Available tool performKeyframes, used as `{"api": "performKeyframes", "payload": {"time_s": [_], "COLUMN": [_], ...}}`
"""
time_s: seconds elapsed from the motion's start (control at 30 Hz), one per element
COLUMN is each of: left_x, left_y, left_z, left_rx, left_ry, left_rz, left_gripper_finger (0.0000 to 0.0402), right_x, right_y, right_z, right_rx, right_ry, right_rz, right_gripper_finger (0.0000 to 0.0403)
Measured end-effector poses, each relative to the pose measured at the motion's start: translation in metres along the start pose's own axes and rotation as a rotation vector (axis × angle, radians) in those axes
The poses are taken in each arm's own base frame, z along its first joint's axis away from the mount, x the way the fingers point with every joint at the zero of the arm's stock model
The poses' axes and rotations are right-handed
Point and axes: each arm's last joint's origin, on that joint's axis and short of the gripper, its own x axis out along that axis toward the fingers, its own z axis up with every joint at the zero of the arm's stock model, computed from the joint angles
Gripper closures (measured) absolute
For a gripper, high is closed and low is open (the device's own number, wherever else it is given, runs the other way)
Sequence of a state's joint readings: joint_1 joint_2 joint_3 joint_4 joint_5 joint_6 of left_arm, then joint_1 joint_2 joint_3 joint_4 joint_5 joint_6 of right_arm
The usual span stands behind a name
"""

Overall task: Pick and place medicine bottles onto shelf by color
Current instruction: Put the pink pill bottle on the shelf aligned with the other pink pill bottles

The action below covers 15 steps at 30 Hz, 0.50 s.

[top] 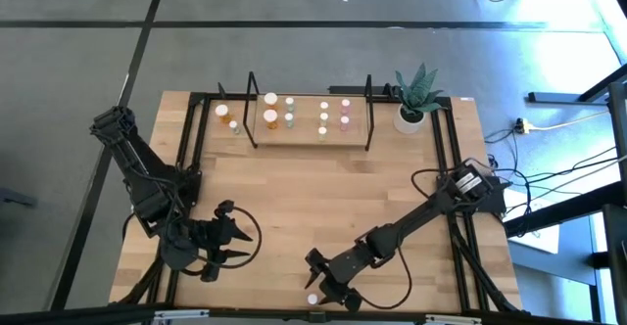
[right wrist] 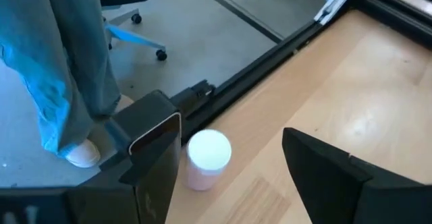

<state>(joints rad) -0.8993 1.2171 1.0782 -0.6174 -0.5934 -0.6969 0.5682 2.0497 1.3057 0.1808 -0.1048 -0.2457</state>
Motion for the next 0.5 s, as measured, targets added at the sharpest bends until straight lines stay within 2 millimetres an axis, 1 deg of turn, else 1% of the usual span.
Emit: {"api": "performKeyframes", "payload": {"time_s": [0.13, 0.37, 0.5], "left_x": [0.000, 0.000, 0.000], "left_y": [0.000, 0.000, 0.000], "left_z": [0.000, 0.000, 0.000], "left_rx": [0.000, -0.001, -0.002], "left_ry": [0.001, 0.001, 0.001], "left_rz": [0.001, 0.002, 0.002], "left_gripper_finger": [0.0250, 0.0250, 0.0250], "right_x": [0.008, 0.020, 0.027], "right_y": [0.002, 0.003, 0.004], "right_z": [-0.009, -0.016, -0.023], "right_rx": [0.000, -0.006, -0.006], "right_ry": [0.014, -0.033, -0.020], "right_rz": [0.033, 0.023, 0.026], "right_gripper_finger": [0.0140, 0.0140, 0.0140]}}
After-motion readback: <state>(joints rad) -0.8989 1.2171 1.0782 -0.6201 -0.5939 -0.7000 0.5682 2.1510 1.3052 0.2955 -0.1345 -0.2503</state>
